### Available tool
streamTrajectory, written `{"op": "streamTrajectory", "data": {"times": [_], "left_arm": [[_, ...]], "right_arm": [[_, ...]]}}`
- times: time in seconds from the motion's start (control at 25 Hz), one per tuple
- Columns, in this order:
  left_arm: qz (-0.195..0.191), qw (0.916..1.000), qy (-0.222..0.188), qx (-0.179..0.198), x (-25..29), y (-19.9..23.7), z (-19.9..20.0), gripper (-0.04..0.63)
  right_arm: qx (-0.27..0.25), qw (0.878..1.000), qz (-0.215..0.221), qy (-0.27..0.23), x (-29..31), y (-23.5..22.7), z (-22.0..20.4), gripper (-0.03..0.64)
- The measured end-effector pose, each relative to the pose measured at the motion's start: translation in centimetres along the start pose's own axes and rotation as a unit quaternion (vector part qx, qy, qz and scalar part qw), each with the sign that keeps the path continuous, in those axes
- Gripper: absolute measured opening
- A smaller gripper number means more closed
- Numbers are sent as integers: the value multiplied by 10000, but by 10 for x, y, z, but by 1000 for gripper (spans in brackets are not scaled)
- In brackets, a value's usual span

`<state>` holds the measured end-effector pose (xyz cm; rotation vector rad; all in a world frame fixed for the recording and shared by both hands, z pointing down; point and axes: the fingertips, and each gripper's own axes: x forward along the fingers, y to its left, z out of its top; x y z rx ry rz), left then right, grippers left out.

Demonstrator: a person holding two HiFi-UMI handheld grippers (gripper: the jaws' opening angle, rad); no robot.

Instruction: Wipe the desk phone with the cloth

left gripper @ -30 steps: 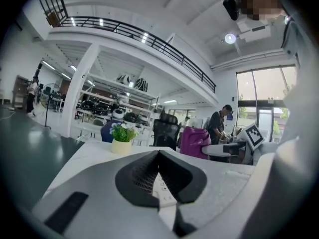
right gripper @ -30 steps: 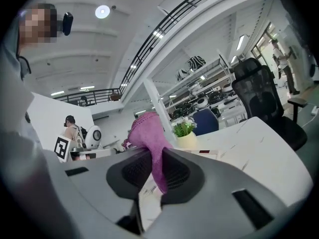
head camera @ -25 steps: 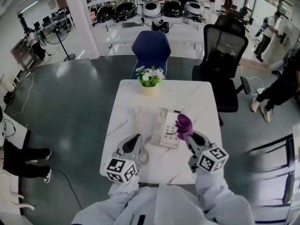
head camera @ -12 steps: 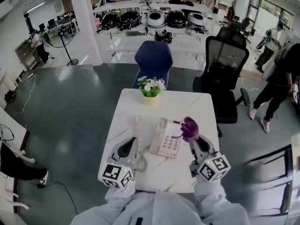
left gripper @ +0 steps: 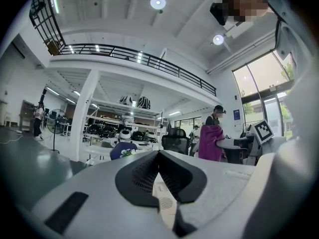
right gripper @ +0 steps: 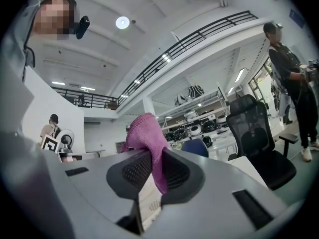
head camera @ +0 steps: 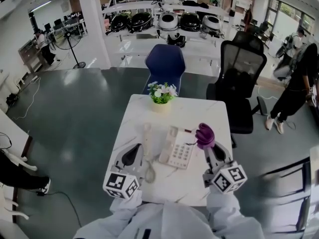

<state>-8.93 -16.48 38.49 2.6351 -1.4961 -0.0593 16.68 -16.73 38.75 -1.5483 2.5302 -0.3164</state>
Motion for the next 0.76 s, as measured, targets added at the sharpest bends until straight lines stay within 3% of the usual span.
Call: {"op": "streamTrajectory", "data": {"times": [0.76], "left_arm": [[93,9999,57,-46,6,-3,-1,-2]], "right_arm": [[-152,9997,-177,-56,-8,-12,5,38]]}}
